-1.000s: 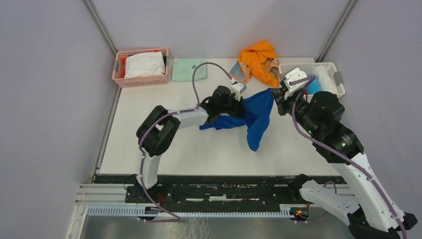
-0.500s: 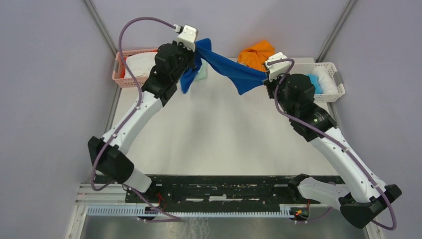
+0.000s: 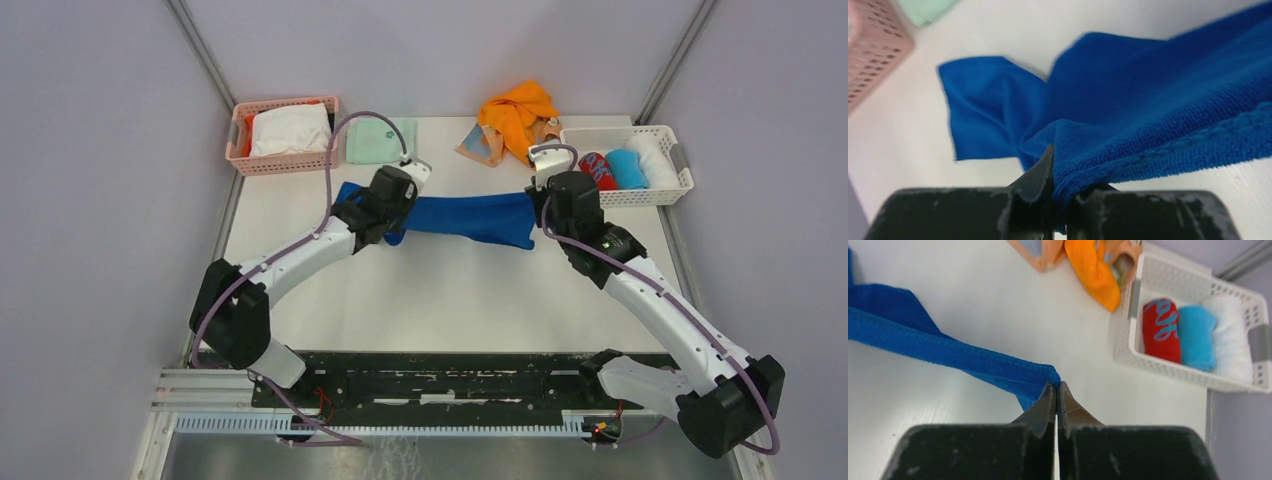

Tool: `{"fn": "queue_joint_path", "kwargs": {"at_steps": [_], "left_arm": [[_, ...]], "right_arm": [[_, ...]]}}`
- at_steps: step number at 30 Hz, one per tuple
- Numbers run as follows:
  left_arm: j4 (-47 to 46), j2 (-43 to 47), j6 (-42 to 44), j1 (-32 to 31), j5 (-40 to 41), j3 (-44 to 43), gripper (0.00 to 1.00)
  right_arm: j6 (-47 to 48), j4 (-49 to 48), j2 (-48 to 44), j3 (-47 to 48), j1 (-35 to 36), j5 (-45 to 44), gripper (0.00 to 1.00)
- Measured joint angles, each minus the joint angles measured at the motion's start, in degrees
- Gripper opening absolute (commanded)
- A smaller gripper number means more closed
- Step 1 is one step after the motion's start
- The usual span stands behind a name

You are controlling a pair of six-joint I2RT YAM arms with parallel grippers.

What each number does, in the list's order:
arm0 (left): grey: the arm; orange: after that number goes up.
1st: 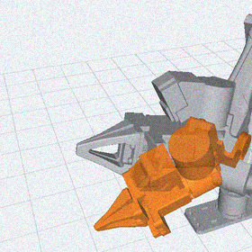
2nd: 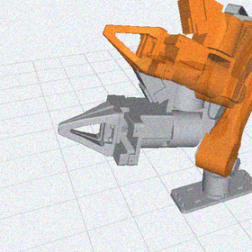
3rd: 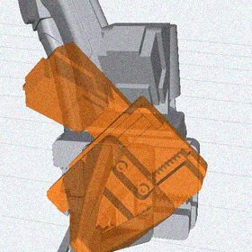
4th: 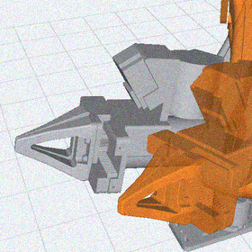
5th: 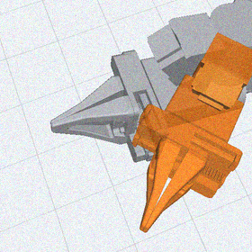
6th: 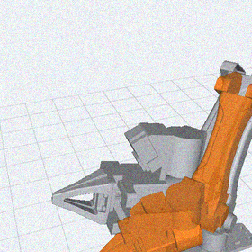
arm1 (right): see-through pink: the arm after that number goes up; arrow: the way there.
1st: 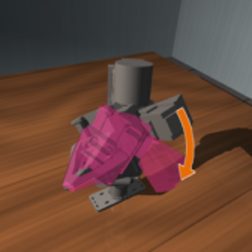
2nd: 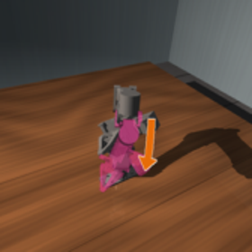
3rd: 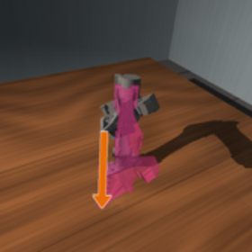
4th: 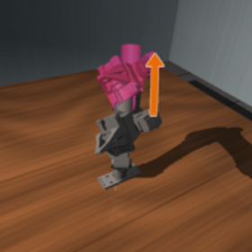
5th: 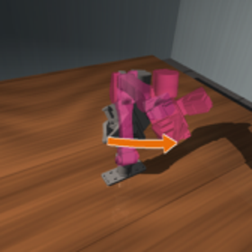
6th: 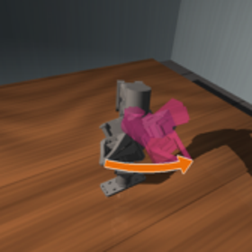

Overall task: Roll the towels
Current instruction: Flatten out the towel at the center of the board.

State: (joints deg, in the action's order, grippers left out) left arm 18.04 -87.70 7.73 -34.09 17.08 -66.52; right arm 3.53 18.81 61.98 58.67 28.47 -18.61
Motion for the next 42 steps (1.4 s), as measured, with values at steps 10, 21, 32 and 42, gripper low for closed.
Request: {"fn": "queue_joint_path", "kwargs": {"at_steps": [10, 21, 32, 42], "left_arm": [[9.55, -2.23, -14.01, -12.85, 1.40, 1.44, 0.33], [12.74, 14.62, -27.28, -13.42, -4.79, 12.76, 0.75], [13.33, 20.46, -31.69, 14.19, -1.05, 14.95, 0.80], [12.85, -1.92, -31.52, 27.39, -4.31, 8.87, 0.57]], "right_arm": [[-12.04, 5.70, 0.13, -7.82, -2.99, -7.80, 0.01], [-21.42, 8.63, -11.80, -16.87, -3.15, -8.44, 0.22], [-35.78, 20.31, -29.73, -22.80, -3.15, -2.34, 0.69], [-36.72, 21.11, -27.41, -22.95, -3.15, -1.92, 0.82]]}}
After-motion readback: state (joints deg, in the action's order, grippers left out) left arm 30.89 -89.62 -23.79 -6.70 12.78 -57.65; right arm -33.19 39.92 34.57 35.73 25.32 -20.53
